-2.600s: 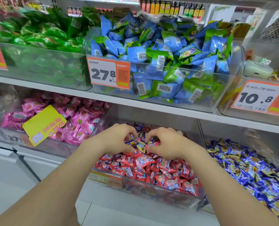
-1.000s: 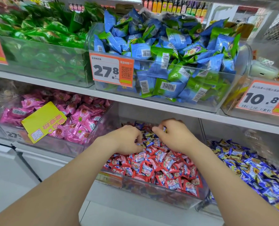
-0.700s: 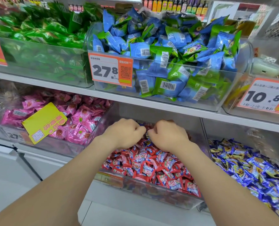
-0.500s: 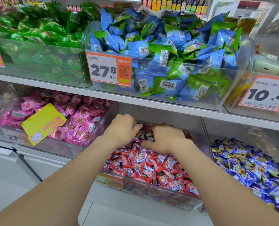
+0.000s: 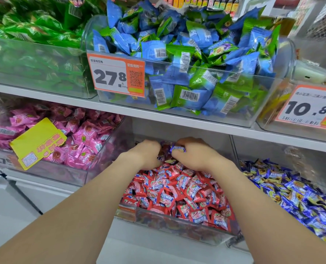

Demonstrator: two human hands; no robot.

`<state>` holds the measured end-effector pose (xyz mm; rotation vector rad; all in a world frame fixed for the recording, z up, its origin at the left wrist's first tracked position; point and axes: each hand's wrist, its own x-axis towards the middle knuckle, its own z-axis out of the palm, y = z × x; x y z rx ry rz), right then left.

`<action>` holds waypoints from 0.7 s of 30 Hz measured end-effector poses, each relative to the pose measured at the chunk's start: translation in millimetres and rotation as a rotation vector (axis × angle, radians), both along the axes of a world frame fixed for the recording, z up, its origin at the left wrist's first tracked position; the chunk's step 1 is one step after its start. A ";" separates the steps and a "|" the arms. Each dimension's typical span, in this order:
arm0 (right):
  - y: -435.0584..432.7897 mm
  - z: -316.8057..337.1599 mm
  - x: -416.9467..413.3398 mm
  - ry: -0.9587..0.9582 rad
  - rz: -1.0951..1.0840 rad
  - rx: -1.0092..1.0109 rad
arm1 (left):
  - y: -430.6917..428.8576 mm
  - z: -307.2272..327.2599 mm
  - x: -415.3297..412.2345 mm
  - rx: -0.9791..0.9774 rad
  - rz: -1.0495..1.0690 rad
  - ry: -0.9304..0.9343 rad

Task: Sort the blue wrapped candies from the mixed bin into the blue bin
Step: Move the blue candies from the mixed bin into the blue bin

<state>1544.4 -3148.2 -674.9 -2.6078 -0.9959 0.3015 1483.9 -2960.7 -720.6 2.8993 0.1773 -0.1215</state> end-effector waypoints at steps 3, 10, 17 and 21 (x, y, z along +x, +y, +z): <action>-9.2 8.3 -4.9 0.008 -0.088 0.086 | -5.8 3.9 -3.9 0.037 -0.027 0.043; -22.5 21.7 -19.0 -0.079 -0.093 -0.029 | 0.2 20.0 -15.9 -0.060 0.005 -0.059; -32.1 23.0 -26.9 -0.071 0.053 -0.160 | 2.3 47.3 -46.2 -0.425 0.118 -0.267; -50.7 44.4 -48.0 -0.086 0.131 0.063 | -20.1 57.6 -66.0 -0.467 0.160 -0.232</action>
